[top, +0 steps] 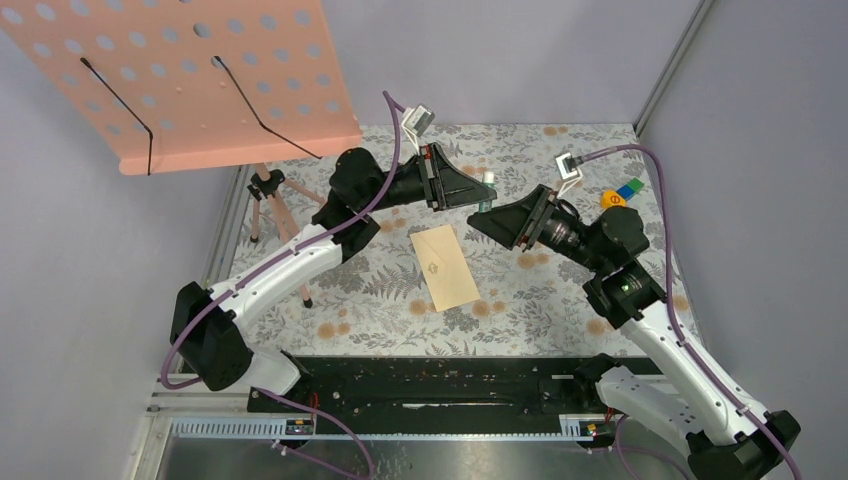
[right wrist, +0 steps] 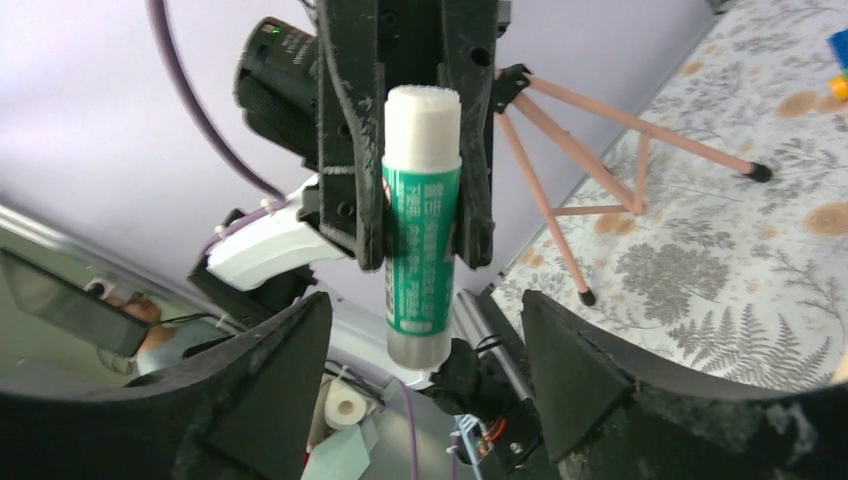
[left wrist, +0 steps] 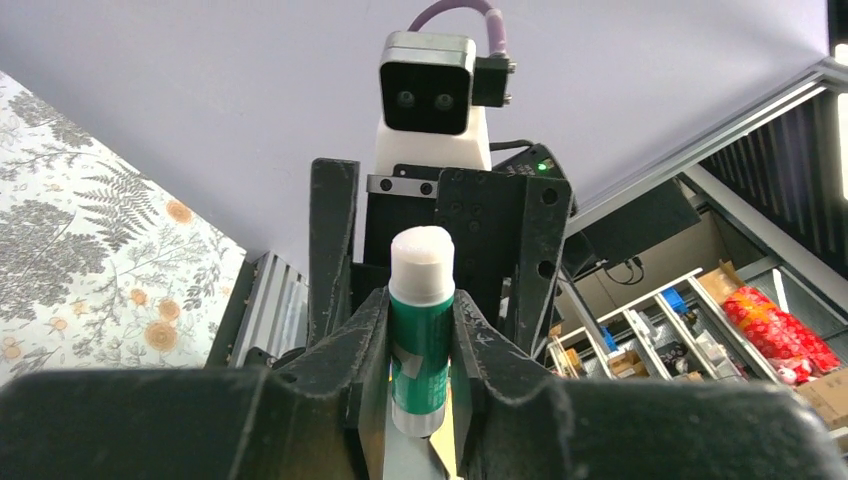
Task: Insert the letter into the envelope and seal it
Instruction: Screw the solid glue.
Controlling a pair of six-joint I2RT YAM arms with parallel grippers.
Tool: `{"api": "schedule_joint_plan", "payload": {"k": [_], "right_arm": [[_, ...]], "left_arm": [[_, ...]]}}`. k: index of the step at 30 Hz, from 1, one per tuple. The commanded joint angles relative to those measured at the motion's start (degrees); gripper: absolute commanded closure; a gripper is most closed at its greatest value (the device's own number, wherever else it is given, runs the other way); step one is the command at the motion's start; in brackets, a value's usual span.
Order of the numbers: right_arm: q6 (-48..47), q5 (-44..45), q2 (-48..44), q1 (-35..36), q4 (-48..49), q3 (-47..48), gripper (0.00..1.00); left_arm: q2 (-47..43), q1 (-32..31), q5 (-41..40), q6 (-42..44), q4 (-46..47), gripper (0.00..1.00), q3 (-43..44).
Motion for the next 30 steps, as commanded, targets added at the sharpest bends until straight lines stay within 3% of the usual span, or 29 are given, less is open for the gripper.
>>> {"api": "schedule_joint_plan", "payload": {"k": [1,5,9,12,30], "right_arm": [[6.90,-9.34,-1.80,-4.00,11.17,-3.07,0.22],[18.72,-17.14,0.28,-6.31,33.92,-7.91,0.19],[32.50,-22.47,6.25,-6.35,55.40,-6.66,0.19],[38.74,-22.83,10.27,-6.31,64.45,-4.62,0.21],[39.90,-21.13,18.63,-4.54,67.54,1.83,0.23]], "left_arm": [[-1.83,0.63,-1.55,-3.76,7.79,1.00,0.18],[-2.16,1.79,-1.75,-11.05,17.70,1.00,-2.41],[-1.45,2.36,-1.47,-17.27,26.83,1.00,-2.96],[-1.29,2.39,-1.45,-18.28,28.89,1.00,-2.79],[0.75,2.37,-1.85,-22.75,36.40,1.00,-1.49]]}}
